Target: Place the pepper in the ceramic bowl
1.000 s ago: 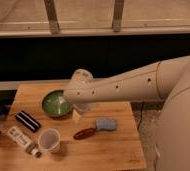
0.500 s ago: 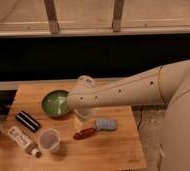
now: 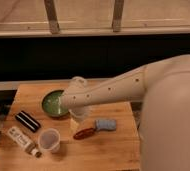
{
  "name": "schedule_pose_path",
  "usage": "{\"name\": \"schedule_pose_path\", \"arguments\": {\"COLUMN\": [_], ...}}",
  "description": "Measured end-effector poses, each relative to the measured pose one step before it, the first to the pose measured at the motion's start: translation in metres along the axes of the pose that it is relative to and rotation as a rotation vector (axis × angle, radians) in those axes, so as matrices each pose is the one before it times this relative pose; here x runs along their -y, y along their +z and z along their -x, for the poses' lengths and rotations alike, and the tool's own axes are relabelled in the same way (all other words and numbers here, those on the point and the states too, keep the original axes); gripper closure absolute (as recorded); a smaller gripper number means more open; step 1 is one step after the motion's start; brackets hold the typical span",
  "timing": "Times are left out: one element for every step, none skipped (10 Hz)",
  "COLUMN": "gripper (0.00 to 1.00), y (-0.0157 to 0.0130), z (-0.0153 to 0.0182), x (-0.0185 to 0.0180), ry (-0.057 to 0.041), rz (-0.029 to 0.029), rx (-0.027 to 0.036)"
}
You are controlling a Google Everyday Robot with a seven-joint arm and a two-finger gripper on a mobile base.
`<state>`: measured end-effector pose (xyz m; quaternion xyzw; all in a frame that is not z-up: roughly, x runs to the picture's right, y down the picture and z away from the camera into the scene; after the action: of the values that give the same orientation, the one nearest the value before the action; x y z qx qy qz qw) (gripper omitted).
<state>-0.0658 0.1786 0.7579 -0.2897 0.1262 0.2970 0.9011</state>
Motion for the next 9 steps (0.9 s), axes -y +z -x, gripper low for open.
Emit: {"name": "schedule_pose_path", "arguments": {"gripper": [0.2, 0.2, 0.2, 0.2, 0.2, 0.2, 0.2, 0.2, 0.2], "y": [0.01229, 0.02084, 0.00919, 0.00714, 0.00372, 0.00046, -0.00015, 0.00009, 0.00011], "z": [0.00402, 0.00367, 0.00164, 0.00024, -0.00329, -0.0013, 0.00009, 0.00067, 0.00036], "x": [-0.00417, -0.00116, -0.00294, -0.00348, -0.00023, 0.00335, -0.0001, -0.0011, -0.00076], "ry": [-0.0113, -0.00932, -0.00748, -0.01302, 0.00037, 0.00363, -0.00011, -0.00296, -0.00153], "rz": [0.00775, -0.00096, 0.00016, -0.00086, 0.00387, -0.00376, 0.00037, 0.00029, 0.0006], "rx": [-0.01724, -0.03071, -0.01592, -0.01256, -0.00291, 0.00125, 0.00028, -0.00046, -0.00059]}}
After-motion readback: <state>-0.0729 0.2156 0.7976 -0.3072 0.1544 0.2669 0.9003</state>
